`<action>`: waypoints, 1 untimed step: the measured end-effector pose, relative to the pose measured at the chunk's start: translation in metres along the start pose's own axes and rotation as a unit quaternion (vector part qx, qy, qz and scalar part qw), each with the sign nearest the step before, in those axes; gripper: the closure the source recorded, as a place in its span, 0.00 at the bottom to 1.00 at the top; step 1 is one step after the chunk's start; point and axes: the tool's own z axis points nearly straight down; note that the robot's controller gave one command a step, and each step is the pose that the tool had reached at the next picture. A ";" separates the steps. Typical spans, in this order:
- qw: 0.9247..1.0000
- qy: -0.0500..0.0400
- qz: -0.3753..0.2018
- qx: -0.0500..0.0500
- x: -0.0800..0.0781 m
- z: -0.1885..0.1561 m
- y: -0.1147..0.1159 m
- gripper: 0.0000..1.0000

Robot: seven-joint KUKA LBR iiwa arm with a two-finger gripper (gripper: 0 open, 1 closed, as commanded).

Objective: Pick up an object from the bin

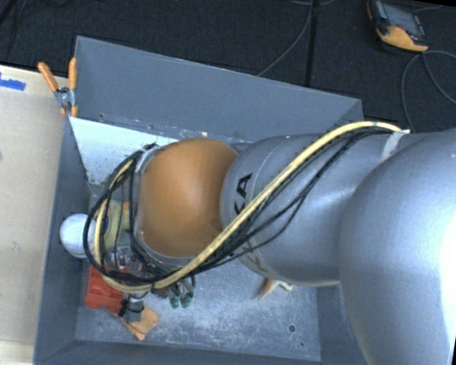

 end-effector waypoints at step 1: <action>0.999 -0.002 -0.037 0.000 -0.005 -0.027 0.005 1.00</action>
Offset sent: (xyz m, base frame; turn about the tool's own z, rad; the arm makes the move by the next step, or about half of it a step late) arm 0.0096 -0.0117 0.1653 -0.0990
